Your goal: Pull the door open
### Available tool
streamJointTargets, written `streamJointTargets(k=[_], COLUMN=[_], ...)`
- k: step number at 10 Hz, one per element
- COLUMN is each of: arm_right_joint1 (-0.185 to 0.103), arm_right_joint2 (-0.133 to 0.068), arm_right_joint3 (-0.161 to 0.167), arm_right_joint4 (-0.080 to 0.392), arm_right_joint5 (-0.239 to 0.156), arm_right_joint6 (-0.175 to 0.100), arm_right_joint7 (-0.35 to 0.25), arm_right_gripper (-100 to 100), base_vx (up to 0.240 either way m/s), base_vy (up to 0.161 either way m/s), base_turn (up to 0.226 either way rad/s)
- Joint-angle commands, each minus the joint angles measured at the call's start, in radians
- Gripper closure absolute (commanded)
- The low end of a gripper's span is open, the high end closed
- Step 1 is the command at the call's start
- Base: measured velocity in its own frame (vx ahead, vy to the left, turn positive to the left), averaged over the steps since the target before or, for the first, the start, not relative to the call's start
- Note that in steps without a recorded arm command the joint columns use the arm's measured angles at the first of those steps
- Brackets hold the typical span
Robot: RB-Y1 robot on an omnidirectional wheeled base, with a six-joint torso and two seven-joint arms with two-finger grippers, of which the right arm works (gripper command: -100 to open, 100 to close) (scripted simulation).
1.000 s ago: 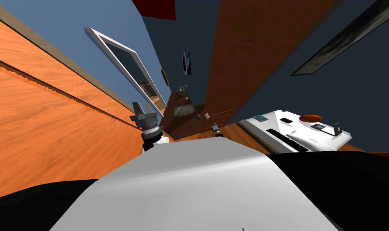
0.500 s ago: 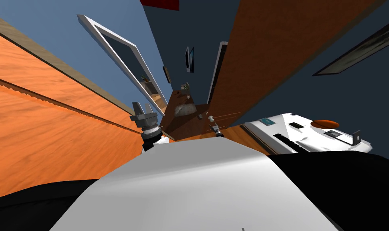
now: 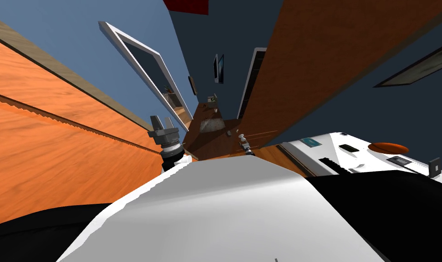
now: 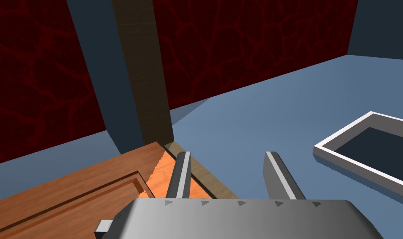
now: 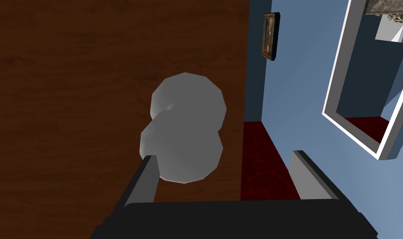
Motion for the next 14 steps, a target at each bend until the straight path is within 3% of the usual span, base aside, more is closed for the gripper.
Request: streamJointTargets(k=[1,5,6,7,12,13,14], arm_right_joint1=[0.012,0.036,0.049,0.049,0.049,0.058,0.059], arm_right_joint2=[-0.006,-0.016,-0.006,-0.006,-0.006,-0.018,-0.021], arm_right_joint3=[0.021,0.059,0.060,0.060,0.060,0.061,0.061], arm_right_joint4=[-0.014,-0.034,-0.013,-0.013,-0.013,-0.021,-0.024], arm_right_joint5=[-0.035,-0.099,-0.086,-0.086,-0.086,-0.087,-0.087], arm_right_joint6=[0.012,0.027,0.016,0.016,0.016,0.010,0.010], arm_right_joint7=[0.013,0.038,0.032,0.032,0.032,0.023,0.021], arm_right_gripper=[-100,-100,-100,100,100,-100,-100], base_vx=[0.067,0.057,-0.004,-0.027,-0.002,-0.125,-0.191], base_vy=[-0.028,-0.038,-0.007,0.013,-0.001,0.060,0.074], base_turn=[0.036,0.031,-0.011,-0.022,-0.004,0.003,-0.014])
